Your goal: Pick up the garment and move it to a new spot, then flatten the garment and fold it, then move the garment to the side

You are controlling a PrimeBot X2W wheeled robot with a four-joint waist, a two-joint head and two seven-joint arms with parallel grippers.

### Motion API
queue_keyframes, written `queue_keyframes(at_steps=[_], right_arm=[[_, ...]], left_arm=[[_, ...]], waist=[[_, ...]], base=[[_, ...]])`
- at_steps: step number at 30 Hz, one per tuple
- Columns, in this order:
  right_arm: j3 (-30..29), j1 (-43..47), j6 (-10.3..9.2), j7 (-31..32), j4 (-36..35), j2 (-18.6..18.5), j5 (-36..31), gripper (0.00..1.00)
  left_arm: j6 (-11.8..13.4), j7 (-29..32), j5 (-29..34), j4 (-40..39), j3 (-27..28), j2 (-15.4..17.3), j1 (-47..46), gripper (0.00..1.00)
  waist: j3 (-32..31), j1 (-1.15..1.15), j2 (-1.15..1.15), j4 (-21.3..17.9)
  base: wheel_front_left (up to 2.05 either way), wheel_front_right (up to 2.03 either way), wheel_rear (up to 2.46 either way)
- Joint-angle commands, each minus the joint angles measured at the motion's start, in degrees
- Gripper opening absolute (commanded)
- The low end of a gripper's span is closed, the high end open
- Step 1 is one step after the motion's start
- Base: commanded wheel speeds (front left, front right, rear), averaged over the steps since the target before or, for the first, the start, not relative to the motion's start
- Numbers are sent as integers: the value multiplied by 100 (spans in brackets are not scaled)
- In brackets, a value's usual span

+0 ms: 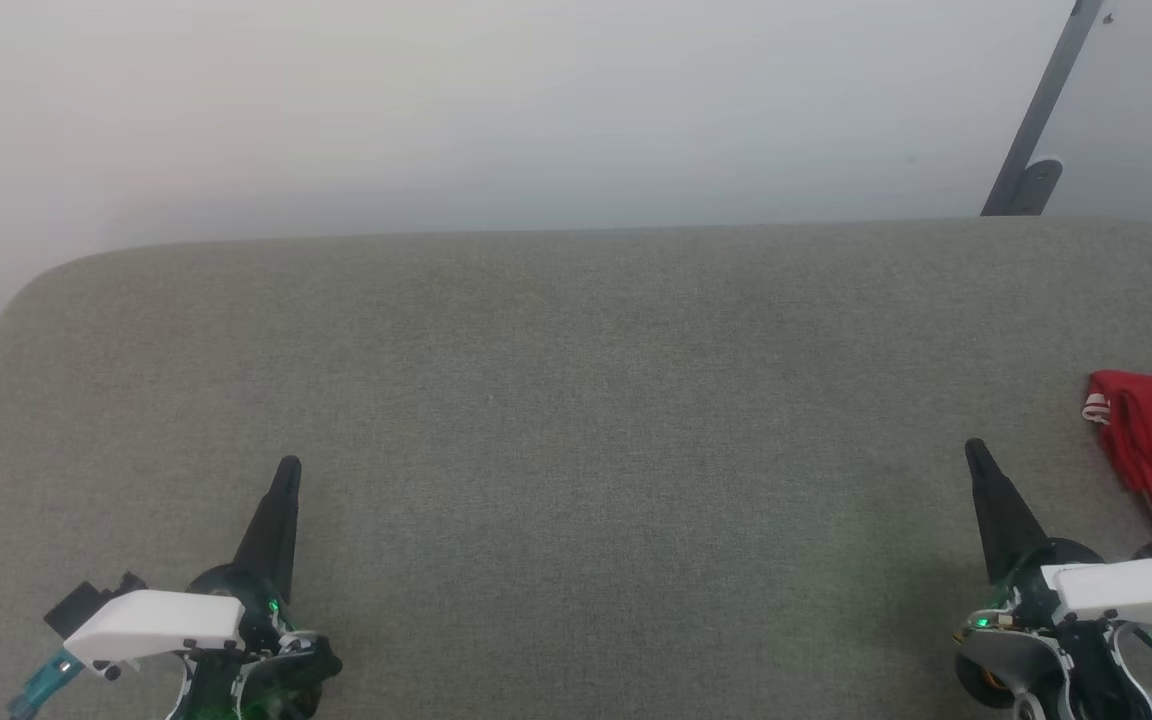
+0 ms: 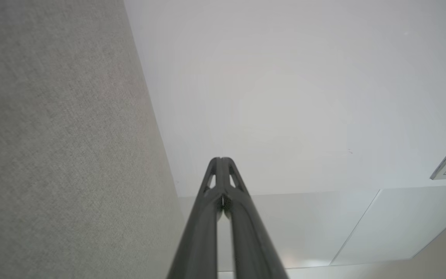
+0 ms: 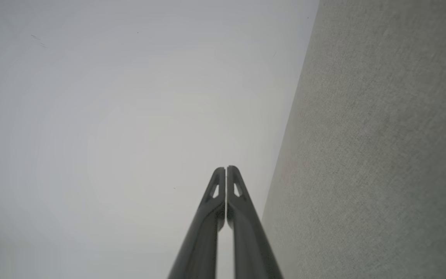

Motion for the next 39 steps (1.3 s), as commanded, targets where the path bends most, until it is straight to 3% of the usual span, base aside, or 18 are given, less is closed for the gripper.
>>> queue_keyframes(at_steps=[1, 39], right_arm=[[-17, -53, 0, 27, 26, 40, 90, 0], [-10, -53, 0, 26, 22, 35, 88, 0]], left_arm=[[-18, 39, -83, 7, 24, 0, -78, 0], [-17, 65, -50, 7, 53, -23, -81, 0]], waist=[[6, 0, 0, -4], [9, 0, 0, -7]], base=[[0, 0, 0], [0, 0, 0]])
